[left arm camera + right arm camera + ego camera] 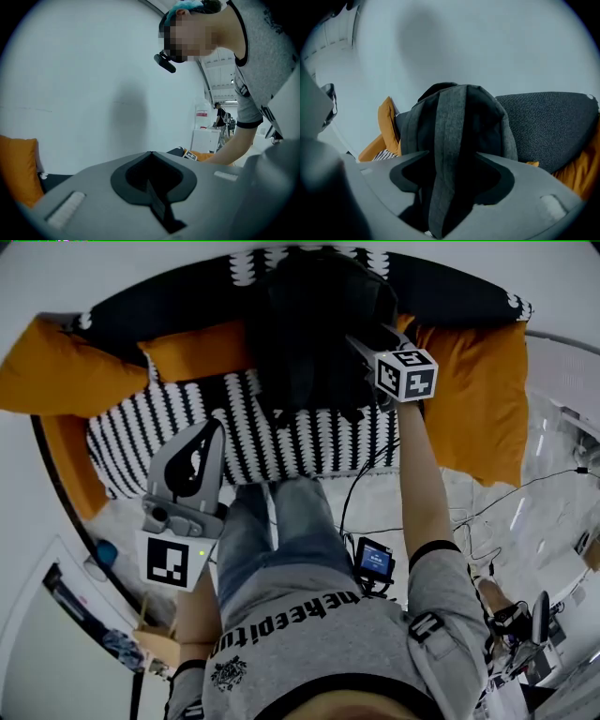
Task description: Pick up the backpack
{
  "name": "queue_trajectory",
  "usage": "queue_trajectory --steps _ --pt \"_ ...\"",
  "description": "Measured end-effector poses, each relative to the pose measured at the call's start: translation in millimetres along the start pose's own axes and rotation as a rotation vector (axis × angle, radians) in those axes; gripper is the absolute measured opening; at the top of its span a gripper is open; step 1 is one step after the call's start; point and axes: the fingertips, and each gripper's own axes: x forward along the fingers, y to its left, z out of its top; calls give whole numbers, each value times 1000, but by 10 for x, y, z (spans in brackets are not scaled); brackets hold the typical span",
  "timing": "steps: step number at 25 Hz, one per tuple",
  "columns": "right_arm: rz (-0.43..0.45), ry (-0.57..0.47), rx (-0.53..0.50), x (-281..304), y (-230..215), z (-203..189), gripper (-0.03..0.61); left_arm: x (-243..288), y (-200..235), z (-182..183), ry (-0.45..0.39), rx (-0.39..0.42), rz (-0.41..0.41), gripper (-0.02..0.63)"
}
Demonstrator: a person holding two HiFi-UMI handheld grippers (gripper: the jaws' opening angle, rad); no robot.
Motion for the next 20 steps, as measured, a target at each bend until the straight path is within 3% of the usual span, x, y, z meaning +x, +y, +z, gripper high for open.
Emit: queue_trajectory --steps 7,13,16,20 --pt "15 4 -14 118 -15 2 272 -5 54 -113 35 9 2 11" --pt "93 -33 -61 200 205 87 247 -41 114 -130 24 -4 17 11" --pt "94 -39 -23 273 197 110 247 -48 97 -130 23 -4 21 11" --pt "98 -58 -20 221 246 137 115 -58 79 -116 25 5 20 11"
